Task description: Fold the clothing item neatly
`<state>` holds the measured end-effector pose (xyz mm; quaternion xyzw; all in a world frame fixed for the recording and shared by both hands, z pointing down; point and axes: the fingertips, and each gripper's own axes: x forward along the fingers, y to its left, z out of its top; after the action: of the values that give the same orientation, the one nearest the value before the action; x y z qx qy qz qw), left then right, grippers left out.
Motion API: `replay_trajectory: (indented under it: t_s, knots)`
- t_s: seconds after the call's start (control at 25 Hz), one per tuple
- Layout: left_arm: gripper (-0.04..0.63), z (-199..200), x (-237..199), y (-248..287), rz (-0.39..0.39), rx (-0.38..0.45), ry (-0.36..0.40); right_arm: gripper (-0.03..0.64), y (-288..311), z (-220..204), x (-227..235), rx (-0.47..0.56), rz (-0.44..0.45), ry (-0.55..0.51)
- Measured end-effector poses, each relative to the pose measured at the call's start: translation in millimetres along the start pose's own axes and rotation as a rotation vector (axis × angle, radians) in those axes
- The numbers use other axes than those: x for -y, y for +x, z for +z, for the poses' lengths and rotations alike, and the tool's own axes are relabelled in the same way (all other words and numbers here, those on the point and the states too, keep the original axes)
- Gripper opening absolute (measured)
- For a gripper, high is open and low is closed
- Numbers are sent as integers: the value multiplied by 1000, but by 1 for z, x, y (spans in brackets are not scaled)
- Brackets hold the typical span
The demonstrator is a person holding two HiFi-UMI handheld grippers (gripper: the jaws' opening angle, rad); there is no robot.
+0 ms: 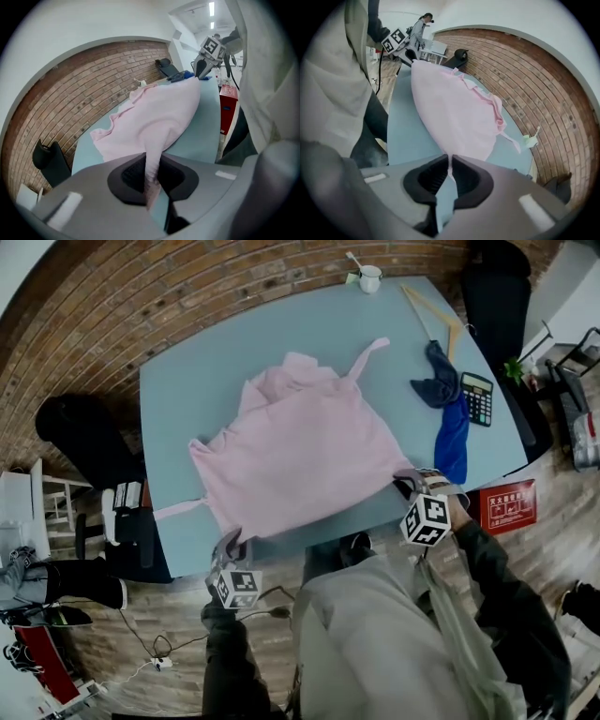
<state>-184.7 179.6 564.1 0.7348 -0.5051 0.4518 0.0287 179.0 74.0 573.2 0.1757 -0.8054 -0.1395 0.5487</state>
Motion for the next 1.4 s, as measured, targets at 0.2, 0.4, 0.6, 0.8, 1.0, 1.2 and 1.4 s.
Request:
replay_trajectory:
  t_s: [0.2,0.4,0.6,0.8,1.0,1.2,1.4]
  knots:
    - [62,6,-7,-17,-19,47,-19,51,-14,14,14,46,34,-25]
    - [208,-4,-3,-51,-97,122,-238,158,-37,19,-10,75,12,16]
    - [211,60,-76,-35,-83,282,-278,162,-16,88,-53,141,39,-115]
    - [212,149,-119,25,-133,364,-211,206,9,135,-69,175,98,-134]
    - [188,169,-105,27,-106,435,-297,206,-2,144,-45,244,12,30]
    - [103,168,-79,11,-33,452,-306,201,-15,137,-11,303,-113,231]
    - [8,170,-57,6,-11,441,-299,62,-19,132,9,302,-198,339]
